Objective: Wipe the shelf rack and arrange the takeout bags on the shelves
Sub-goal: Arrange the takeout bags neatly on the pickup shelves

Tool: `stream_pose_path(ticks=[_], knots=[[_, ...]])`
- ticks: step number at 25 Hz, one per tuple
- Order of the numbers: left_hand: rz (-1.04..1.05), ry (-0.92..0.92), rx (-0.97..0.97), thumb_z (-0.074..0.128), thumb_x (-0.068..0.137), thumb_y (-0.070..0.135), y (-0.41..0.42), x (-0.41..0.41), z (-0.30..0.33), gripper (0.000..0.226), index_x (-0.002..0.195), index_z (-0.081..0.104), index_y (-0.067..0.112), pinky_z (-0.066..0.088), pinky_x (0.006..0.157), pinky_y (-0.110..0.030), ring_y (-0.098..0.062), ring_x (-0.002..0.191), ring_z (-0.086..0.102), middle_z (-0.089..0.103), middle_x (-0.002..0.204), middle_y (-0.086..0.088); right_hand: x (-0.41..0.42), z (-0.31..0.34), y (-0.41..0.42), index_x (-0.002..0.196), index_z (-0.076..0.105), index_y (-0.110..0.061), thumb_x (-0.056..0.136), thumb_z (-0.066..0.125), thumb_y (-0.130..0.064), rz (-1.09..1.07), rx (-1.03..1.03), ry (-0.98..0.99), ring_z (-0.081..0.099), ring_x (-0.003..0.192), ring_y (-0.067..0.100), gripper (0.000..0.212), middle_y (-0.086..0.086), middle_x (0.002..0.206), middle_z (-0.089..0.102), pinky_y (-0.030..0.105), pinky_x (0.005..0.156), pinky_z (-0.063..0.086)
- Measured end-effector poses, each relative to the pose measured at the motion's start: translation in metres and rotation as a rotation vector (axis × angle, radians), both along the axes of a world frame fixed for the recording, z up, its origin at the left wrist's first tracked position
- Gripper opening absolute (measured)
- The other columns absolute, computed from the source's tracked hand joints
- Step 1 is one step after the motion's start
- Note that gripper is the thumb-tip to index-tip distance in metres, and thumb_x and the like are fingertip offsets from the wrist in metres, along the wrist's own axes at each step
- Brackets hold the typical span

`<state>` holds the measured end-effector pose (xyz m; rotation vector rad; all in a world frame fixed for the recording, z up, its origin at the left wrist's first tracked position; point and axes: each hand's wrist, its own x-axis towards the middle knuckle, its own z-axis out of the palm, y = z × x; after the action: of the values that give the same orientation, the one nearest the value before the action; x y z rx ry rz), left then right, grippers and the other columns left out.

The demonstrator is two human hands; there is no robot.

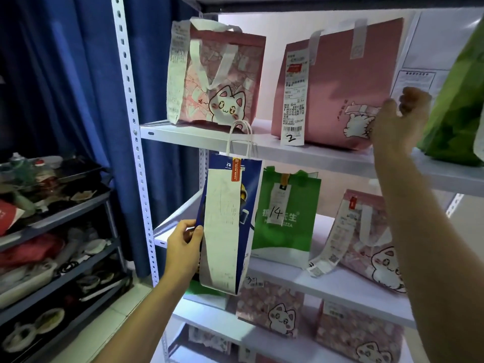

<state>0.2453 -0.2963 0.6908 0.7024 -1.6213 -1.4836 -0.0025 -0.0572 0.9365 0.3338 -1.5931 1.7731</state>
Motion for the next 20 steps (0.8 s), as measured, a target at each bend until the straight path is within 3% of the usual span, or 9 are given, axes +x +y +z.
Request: stream_pose_path(ticks=[2, 4, 6, 8, 11, 14, 18, 20], knots=[[0.007, -0.003, -0.004, 0.055, 0.101, 0.017, 0.001, 0.001, -0.008, 0.011, 0.103, 0.066, 0.02, 0.057, 0.08, -0.037, -0.021, 0.095, 0.069, 0.075, 0.1, 0.0, 0.025, -0.023, 0.002, 0.127, 0.055, -0.014, 0.091, 0.054, -0.02, -0.046, 0.008, 0.133, 0.053, 0.111, 0.004, 0.036, -0.009, 0.117, 0.056, 0.008, 0.091, 0.04], [0.016, -0.007, -0.01, 0.055, 0.101, 0.017, 0.001, 0.003, -0.015, 0.012, 0.101, 0.066, 0.021, 0.057, 0.079, -0.035, -0.019, 0.093, 0.07, 0.075, 0.099, 0.001, 0.052, -0.055, -0.005, 0.127, 0.054, -0.015, 0.092, 0.054, -0.02, 0.0, 0.02, 0.196, 0.053, 0.113, 0.001, 0.035, -0.007, 0.121, 0.055, 0.01, 0.095, 0.04], [0.018, -0.02, -0.009, 0.055, 0.101, 0.017, 0.0, 0.004, -0.019, 0.012, 0.101, 0.066, 0.022, 0.055, 0.075, -0.03, -0.016, 0.092, 0.07, 0.075, 0.098, 0.003, 0.079, -0.089, -0.018, 0.125, 0.054, -0.018, 0.093, 0.055, -0.019, 0.08, 0.048, 0.151, 0.052, 0.111, -0.005, 0.032, -0.009, 0.119, 0.054, 0.013, 0.098, 0.043], [0.015, -0.024, -0.004, 0.055, 0.101, 0.017, -0.003, 0.005, -0.022, 0.012, 0.1, 0.066, 0.022, 0.053, 0.069, -0.023, -0.012, 0.087, 0.071, 0.075, 0.094, 0.005, 0.103, -0.124, -0.037, 0.126, 0.054, -0.02, 0.094, 0.057, -0.014, 0.164, 0.097, 0.062, 0.053, 0.114, -0.001, 0.032, -0.008, 0.123, 0.055, 0.019, 0.102, 0.046], [0.031, -0.034, -0.024, 0.055, 0.101, 0.016, -0.012, 0.009, -0.031, 0.011, 0.099, 0.066, 0.02, 0.052, 0.066, -0.019, -0.007, 0.082, 0.07, 0.075, 0.092, 0.004, 0.137, -0.184, -0.072, 0.128, 0.054, -0.022, 0.098, 0.057, -0.009, 0.382, 0.214, -0.113, 0.057, 0.114, 0.006, 0.033, -0.006, 0.125, 0.057, 0.027, 0.099, 0.052], [0.042, -0.052, -0.022, 0.054, 0.101, 0.017, -0.027, 0.013, -0.042, 0.011, 0.103, 0.065, 0.016, 0.054, 0.073, -0.026, -0.014, 0.089, 0.07, 0.074, 0.097, 0.0, 0.172, -0.243, -0.113, 0.126, 0.054, -0.029, 0.101, 0.055, -0.018, 0.599, 0.391, -0.325, 0.059, 0.108, 0.001, 0.027, -0.011, 0.121, 0.06, 0.023, 0.088, 0.055], [-0.004, -0.083, 0.007, 0.053, 0.101, 0.016, -0.059, 0.01, -0.05, 0.012, 0.104, 0.064, 0.016, 0.058, 0.08, -0.038, -0.022, 0.092, 0.07, 0.074, 0.099, -0.005, 0.193, -0.282, -0.162, 0.121, 0.057, -0.03, 0.104, 0.051, -0.027, 0.647, 0.422, -0.425, 0.064, 0.098, 0.002, 0.019, -0.015, 0.111, 0.066, 0.029, 0.083, 0.058], [-0.029, -0.106, 0.021, 0.052, 0.101, 0.016, -0.08, 0.006, -0.051, 0.012, 0.1, 0.064, 0.017, 0.057, 0.075, -0.032, -0.018, 0.088, 0.069, 0.074, 0.095, -0.003, 0.19, -0.284, -0.183, 0.118, 0.059, -0.029, 0.104, 0.049, -0.027, 0.632, 0.417, -0.439, 0.066, 0.094, 0.007, 0.017, -0.013, 0.106, 0.068, 0.031, 0.08, 0.059]])
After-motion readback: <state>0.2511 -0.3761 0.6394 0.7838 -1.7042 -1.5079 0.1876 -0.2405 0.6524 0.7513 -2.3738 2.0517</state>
